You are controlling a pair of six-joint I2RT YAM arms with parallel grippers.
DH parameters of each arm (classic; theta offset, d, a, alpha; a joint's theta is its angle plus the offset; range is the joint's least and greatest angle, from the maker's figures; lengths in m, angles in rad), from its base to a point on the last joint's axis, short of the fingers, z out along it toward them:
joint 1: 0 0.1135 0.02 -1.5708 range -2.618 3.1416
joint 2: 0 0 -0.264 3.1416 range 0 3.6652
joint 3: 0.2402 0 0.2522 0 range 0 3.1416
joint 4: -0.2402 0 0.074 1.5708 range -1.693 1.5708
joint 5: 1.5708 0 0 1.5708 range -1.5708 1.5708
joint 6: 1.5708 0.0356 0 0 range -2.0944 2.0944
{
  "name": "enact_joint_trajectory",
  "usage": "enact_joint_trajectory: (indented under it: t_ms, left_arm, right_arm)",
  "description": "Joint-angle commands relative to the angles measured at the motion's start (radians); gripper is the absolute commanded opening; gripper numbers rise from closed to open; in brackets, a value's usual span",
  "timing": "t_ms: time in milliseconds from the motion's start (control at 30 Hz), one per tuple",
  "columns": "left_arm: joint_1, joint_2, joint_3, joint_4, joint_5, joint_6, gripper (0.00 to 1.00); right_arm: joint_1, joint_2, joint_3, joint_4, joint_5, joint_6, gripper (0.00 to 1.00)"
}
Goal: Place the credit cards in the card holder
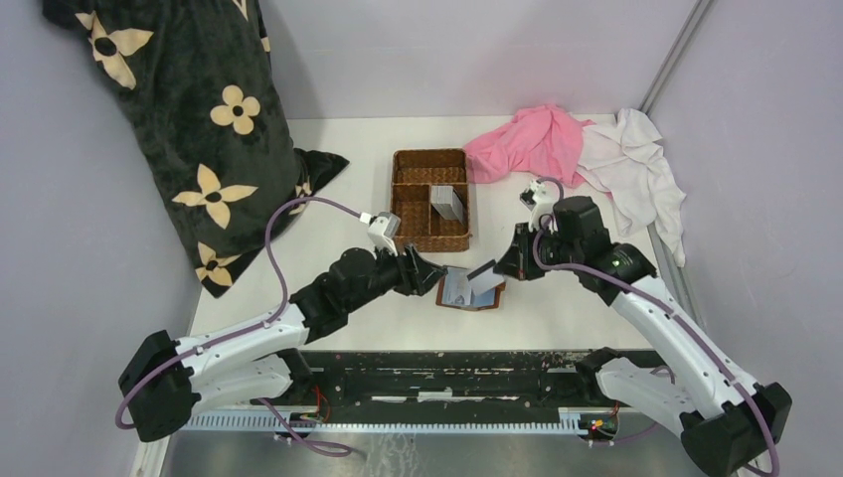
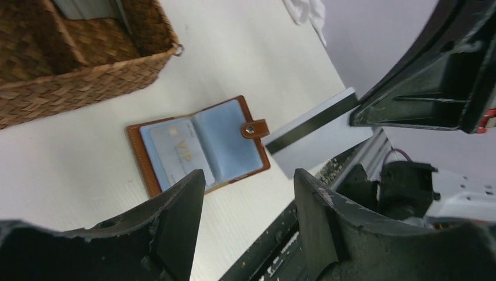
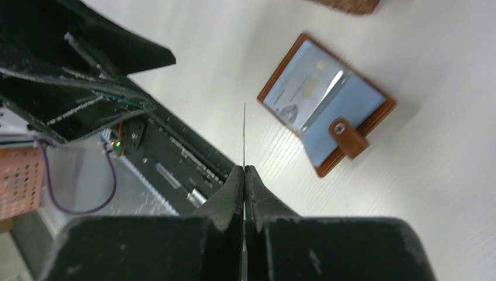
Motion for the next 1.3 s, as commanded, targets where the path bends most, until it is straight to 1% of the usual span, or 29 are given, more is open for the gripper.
enact_joint_trajectory:
  t_ms: [0, 200, 367, 533, 633, 833, 1033, 1100, 1167, 1267]
  left_arm:
    - [0.013, -0.018, 0.005, 0.096, 0.232, 0.117, 0.66]
    - [0.027, 0.065, 0.035, 0.137, 0.505, 0.129, 0.67]
    - [0.051, 0.116, 0.049, 0.134, 0.625, 0.127, 0.67]
    - [0.086, 0.133, 0.029, 0.189, 0.697, 0.093, 0.66]
    - [0.104, 0.152, 0.024, 0.210, 0.729, 0.080, 0.66]
    - [0.114, 0.214, 0.033, 0.243, 0.796, 0.064, 0.64]
    - [0.122, 0.252, 0.036, 0.258, 0.827, 0.065, 0.61]
    - [0.123, 0.264, 0.036, 0.268, 0.841, 0.063, 0.59]
    - [0.124, 0.275, 0.035, 0.278, 0.855, 0.059, 0.54]
    - [0.128, 0.289, 0.026, 0.302, 0.864, 0.051, 0.39]
  right_arm:
    - [-0.003, -0.087, -0.085, 0.051, -0.181, 0.058, 0.01]
    - [-0.003, -0.135, -0.180, 0.149, -0.307, 0.134, 0.01]
    - [-0.003, -0.149, -0.230, 0.220, -0.374, 0.191, 0.01]
    - [-0.003, -0.123, -0.269, 0.272, -0.422, 0.210, 0.01]
    - [-0.003, -0.100, -0.297, 0.333, -0.456, 0.239, 0.01]
    - [-0.004, -0.059, -0.331, 0.434, -0.494, 0.278, 0.01]
    - [-0.004, -0.032, -0.336, 0.473, -0.507, 0.292, 0.01]
    - [-0.004, -0.015, -0.339, 0.490, -0.509, 0.296, 0.01]
    - [-0.004, 0.003, -0.341, 0.506, -0.512, 0.298, 0.01]
    - [-0.003, 0.024, -0.344, 0.522, -0.511, 0.299, 0.01]
